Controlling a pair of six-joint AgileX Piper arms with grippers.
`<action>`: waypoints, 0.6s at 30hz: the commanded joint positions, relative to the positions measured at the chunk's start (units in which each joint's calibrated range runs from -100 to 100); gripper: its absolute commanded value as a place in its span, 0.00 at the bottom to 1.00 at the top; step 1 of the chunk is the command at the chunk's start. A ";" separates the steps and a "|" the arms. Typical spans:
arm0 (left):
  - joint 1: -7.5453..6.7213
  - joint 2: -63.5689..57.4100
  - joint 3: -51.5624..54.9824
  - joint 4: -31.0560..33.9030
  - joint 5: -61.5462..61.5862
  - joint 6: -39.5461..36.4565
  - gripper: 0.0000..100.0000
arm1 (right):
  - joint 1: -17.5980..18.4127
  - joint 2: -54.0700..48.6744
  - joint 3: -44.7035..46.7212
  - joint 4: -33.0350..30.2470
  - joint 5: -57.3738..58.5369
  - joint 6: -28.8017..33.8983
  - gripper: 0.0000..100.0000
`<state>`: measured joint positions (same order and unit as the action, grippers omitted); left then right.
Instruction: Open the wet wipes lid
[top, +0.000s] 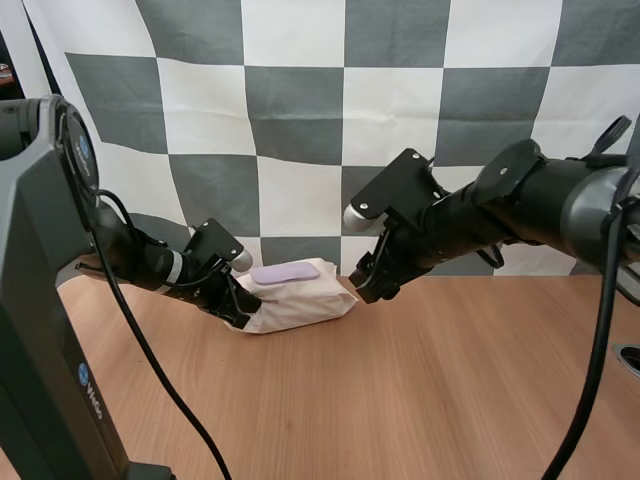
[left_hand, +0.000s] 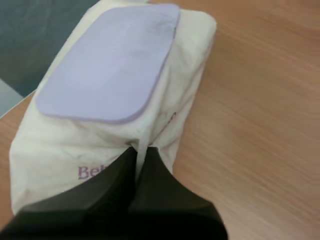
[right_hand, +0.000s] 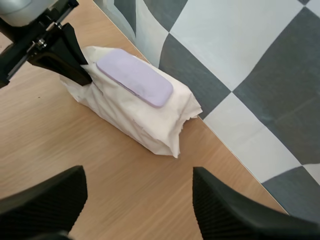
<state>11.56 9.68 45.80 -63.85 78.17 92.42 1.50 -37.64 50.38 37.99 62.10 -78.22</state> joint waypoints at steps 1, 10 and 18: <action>-0.05 -0.06 -0.09 -0.08 6.18 0.89 0.00 | 0.76 2.62 -0.06 5.05 -0.14 -14.99 1.00; -0.05 -0.06 -0.09 1.53 5.56 0.89 0.00 | 9.43 11.45 -0.06 5.70 -23.10 -21.78 1.00; -0.05 -0.06 -0.09 1.97 3.96 0.89 0.00 | 13.84 22.25 -0.06 2.13 -52.20 -21.78 1.00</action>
<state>11.56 9.68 45.80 -61.93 82.20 92.42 14.96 -17.94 50.38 40.22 27.78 -99.98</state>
